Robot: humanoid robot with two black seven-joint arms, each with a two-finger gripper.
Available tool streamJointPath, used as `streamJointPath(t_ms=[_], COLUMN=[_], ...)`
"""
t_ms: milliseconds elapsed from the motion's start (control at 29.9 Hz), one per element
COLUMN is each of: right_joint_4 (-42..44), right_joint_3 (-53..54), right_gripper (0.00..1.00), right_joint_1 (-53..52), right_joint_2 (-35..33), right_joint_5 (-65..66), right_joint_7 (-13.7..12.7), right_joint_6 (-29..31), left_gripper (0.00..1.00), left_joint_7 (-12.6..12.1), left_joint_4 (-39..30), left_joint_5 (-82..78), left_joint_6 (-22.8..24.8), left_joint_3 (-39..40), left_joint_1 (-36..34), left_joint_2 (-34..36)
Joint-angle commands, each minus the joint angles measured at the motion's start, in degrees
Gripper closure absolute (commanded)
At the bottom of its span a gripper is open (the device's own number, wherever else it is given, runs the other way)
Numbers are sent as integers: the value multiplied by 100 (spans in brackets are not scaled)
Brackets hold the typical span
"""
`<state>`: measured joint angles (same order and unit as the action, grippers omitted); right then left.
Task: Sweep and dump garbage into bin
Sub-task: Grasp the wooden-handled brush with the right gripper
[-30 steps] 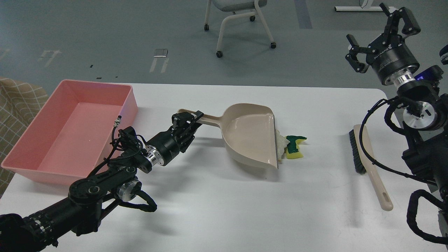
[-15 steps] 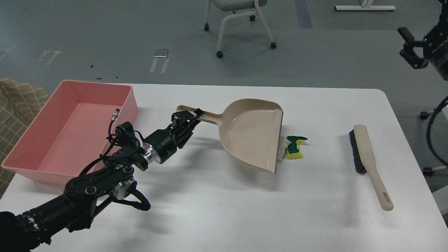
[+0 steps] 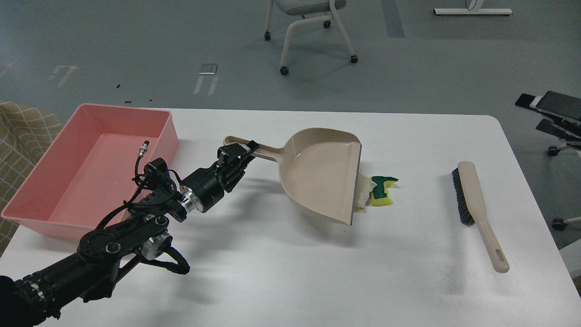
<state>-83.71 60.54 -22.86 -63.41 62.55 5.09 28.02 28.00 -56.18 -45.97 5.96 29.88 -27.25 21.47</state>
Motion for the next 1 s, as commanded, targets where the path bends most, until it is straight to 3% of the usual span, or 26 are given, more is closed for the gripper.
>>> streamJointPath(t_ms=[0, 134, 334, 568, 802, 969], right_joint_4=[-373, -374, -505, -805, -734, -734], right_joint_3=[-409, -973, -1062, -1079, -1097, -1097], right_gripper=[0, 0, 0, 0, 1, 6], right_joint_1=[36, 62, 598, 853, 941, 1038], right_joint_2=[-6, 206, 136, 197, 329, 601], right_joint_5=[589, 1444, 1559, 1603, 1708, 1743], right_joint_7=[-95, -517, -666, -1088, -1229, -1624], right_joint_6=[-2, -2, -2, -2, -2, -2], left_gripper=[89, 89, 89, 89, 89, 89], left_joint_7=[0, 0, 0, 0, 0, 0], left_joint_4=[1, 10, 89, 352, 617, 625], left_joint_5=[1, 1, -17, -26, -8, -26], left_joint_6=[-15, -42, -42, -182, -288, -446], left_joint_3=[1, 1, -17, -245, -254, -263], left_joint_1=[18, 36, 62, 62, 36, 62], left_joint_2=[-2, 7, -19, -107, -239, -257])
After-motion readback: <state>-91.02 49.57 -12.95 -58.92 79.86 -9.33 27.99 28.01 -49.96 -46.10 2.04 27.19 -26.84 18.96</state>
